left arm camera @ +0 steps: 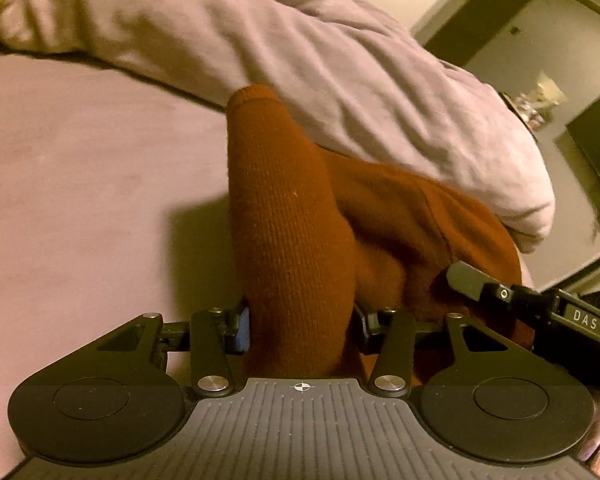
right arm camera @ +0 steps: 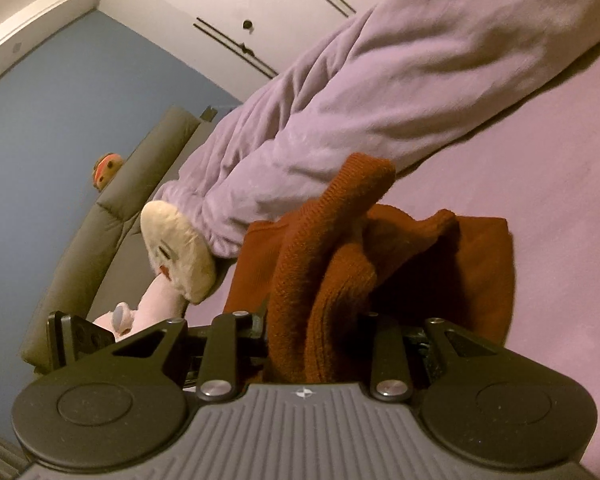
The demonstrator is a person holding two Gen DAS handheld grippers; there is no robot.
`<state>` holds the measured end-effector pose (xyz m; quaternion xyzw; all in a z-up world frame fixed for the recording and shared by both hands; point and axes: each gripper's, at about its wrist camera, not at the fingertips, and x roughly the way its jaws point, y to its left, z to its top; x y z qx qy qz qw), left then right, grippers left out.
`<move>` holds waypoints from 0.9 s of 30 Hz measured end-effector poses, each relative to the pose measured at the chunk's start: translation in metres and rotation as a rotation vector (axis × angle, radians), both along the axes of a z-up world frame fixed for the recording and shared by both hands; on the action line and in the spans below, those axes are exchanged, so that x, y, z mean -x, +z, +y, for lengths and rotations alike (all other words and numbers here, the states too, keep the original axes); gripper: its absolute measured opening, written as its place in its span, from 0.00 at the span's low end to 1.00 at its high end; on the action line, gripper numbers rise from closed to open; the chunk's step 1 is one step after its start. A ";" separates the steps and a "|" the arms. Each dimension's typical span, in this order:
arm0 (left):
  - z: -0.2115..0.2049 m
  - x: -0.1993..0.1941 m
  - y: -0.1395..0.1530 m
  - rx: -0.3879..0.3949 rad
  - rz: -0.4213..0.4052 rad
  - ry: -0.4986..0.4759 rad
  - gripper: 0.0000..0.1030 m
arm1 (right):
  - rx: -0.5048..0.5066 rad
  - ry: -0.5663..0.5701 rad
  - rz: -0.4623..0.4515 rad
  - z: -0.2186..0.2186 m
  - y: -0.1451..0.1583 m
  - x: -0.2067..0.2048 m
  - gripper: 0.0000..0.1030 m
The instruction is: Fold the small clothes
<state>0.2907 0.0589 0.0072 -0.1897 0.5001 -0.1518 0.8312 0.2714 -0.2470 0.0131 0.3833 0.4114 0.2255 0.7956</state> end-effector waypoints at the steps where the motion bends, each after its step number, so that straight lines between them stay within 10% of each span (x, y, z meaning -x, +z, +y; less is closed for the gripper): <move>1: 0.008 0.001 -0.001 -0.006 0.006 0.023 0.50 | -0.005 0.001 0.014 0.006 -0.002 0.000 0.27; 5: 0.024 0.008 -0.005 -0.069 -0.008 0.117 0.55 | 0.027 -0.015 0.064 0.026 -0.013 0.000 0.36; 9: 0.028 0.053 -0.002 -0.079 -0.086 0.127 0.77 | 0.332 -0.115 0.061 0.029 -0.002 0.016 0.42; 18: 0.011 0.129 -0.026 -0.173 -0.070 0.164 0.82 | 0.322 -0.127 -0.073 0.031 0.028 0.104 0.42; 27: 0.001 0.132 0.000 -0.271 -0.174 0.149 0.89 | 0.688 0.079 -0.158 0.099 0.002 0.085 0.06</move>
